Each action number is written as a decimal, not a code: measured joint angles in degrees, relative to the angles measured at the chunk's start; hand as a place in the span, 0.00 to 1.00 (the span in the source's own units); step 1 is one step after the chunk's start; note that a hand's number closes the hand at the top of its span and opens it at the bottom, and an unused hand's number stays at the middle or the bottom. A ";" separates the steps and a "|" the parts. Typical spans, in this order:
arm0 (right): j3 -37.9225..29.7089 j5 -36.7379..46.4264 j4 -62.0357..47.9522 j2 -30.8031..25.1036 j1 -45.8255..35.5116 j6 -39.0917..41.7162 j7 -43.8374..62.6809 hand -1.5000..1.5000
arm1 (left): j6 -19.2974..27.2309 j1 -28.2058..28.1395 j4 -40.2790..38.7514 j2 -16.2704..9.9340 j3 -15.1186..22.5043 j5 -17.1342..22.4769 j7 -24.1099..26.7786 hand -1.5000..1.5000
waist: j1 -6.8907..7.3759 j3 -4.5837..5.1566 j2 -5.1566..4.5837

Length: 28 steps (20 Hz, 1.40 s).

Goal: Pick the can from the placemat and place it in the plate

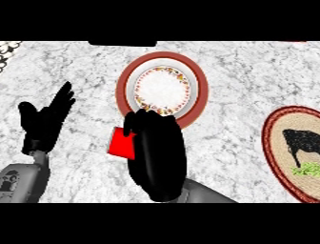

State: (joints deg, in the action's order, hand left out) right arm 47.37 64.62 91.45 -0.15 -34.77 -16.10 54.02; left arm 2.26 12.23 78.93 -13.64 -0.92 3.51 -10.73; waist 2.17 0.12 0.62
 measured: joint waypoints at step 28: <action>-20.38 -20.33 -19.72 -3.68 2.38 -2.59 -18.83 0.00 | -0.93 -2.61 2.49 0.62 -2.19 -0.58 0.62 0.50 | -1.84 -0.15 -0.78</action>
State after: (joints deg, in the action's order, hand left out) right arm 26.99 44.29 71.73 -3.83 -32.39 -18.69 35.19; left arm 1.33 9.62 81.43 -13.02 -3.11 2.93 -10.11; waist 0.33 -0.03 -0.16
